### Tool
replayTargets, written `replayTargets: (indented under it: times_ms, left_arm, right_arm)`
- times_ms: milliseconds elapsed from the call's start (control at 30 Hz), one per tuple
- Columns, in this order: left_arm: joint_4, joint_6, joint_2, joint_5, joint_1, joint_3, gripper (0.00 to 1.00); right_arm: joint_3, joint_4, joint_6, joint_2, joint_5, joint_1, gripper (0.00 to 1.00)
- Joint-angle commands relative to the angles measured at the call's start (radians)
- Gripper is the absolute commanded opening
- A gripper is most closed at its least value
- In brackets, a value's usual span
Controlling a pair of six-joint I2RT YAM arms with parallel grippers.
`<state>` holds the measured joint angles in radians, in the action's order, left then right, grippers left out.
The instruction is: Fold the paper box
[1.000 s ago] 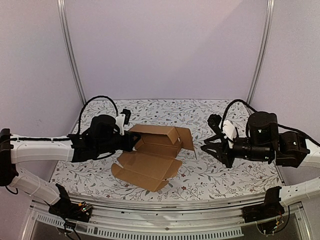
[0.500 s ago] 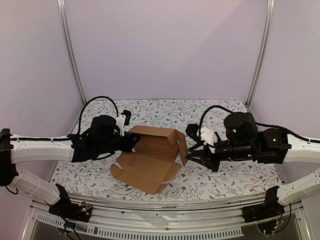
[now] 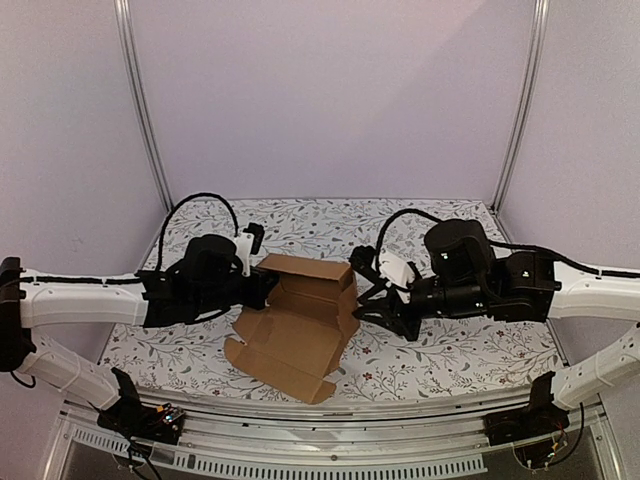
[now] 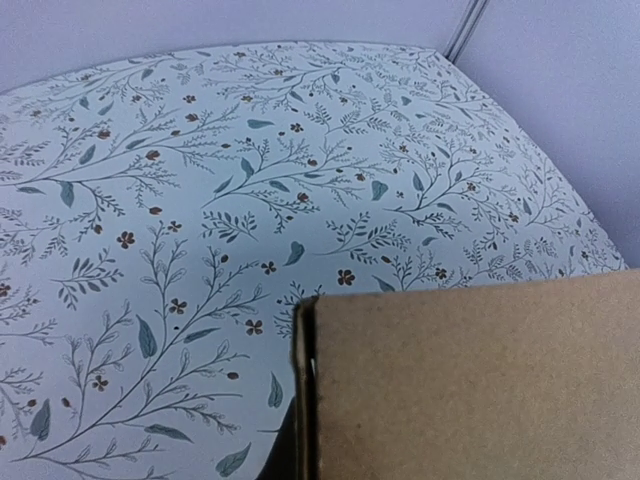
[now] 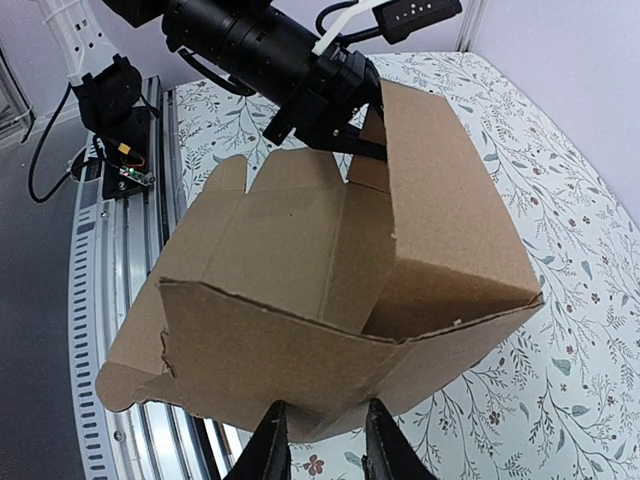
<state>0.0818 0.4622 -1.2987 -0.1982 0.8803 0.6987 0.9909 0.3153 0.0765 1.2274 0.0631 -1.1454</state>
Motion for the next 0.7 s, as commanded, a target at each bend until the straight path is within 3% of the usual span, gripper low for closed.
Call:
replayTargets:
  times_ms: [0, 367, 667]
  left_arm:
    - [-0.028, -0.031, 0.03, -0.064, 0.038, 0.02, 0.0]
    - [-0.032, -0.045, 0.037, -0.183, 0.091, 0.015, 0.0]
    - [-0.052, -0.014, 0.036, -0.283, 0.128, 0.024, 0.0]
  right_arm:
    - [0.042, -0.032, -0.006, 0.031, 0.004, -0.006, 0.25]
    - [0.062, -0.077, -0.07, 0.13, -0.015, -0.006, 0.27]
    - [0.069, -0.116, -0.162, 0.195, -0.12, -0.007, 0.38]
